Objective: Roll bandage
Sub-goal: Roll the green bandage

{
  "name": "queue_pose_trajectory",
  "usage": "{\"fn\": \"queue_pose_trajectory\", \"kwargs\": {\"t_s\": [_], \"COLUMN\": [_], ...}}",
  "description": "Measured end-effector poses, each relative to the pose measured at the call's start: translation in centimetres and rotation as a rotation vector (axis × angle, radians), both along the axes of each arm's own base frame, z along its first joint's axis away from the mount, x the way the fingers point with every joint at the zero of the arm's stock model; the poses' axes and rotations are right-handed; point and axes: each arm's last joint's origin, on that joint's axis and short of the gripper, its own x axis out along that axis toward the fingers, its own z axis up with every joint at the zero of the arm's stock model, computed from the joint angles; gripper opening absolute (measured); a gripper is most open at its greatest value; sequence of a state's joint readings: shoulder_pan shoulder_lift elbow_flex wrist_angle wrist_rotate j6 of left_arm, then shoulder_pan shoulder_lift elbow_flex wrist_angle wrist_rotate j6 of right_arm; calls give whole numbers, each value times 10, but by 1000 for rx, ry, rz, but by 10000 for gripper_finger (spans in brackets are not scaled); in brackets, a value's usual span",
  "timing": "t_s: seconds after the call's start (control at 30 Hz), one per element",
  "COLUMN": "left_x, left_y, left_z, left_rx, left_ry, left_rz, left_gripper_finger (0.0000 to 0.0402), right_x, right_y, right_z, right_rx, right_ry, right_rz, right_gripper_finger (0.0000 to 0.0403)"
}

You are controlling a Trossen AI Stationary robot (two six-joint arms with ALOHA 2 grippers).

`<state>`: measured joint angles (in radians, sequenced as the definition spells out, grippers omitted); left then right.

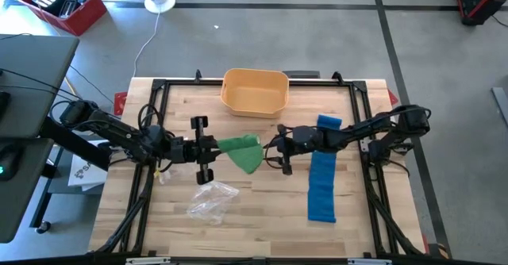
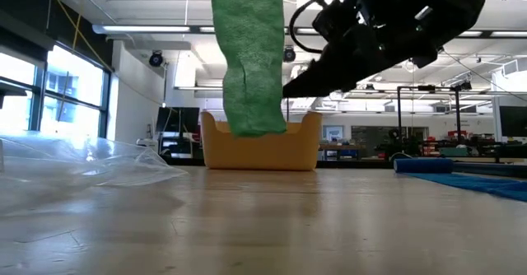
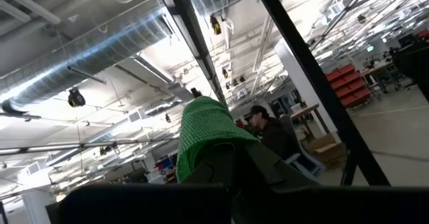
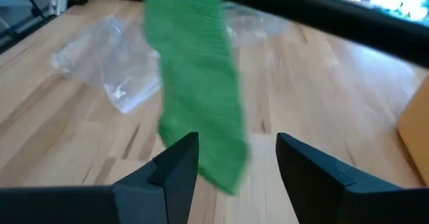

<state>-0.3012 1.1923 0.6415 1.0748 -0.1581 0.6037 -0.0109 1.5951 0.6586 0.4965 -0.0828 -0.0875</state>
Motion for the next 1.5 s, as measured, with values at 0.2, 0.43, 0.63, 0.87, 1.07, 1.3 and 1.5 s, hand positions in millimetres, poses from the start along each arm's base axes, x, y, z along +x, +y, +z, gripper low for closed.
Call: {"fn": "queue_pose_trajectory", "kwargs": {"t_s": [0.2, 0.43, 0.63, 0.87, 1.07, 1.3, 1.5], "left_x": [0, 0, 0, -4, -10, -16, -17], "left_y": [0, 0, 3, 14, 32, 45, 42], "left_z": [1, 1, 0, -6, -9, -6, 2], "left_rx": [0, -4, -6, 29, -8, -85, -131], "left_ry": [-6, -7, 15, 202, 314, 327, 252], "left_rz": [0, -1, 119, 287, 332, 256, 55], "left_gripper_finger": [1, 1, 1, 1, 1, 1, 1], "right_x": [5, 26, 40, 22, -12, -40, -38], "right_y": [5, 20, 23, 47, 78, 108, 106], "right_z": [-11, -38, -31, 18, 66, 97, 84], "right_rx": [89, 101, 174, 266, 223, 165, 68], "right_ry": [-2, -53, -88, -176, -231, -338, -240], "right_rz": [108, 138, 277, 517, 592, 624, 428], "right_gripper_finger": [193, 190, 81, 10, 2, 1, 0]}}
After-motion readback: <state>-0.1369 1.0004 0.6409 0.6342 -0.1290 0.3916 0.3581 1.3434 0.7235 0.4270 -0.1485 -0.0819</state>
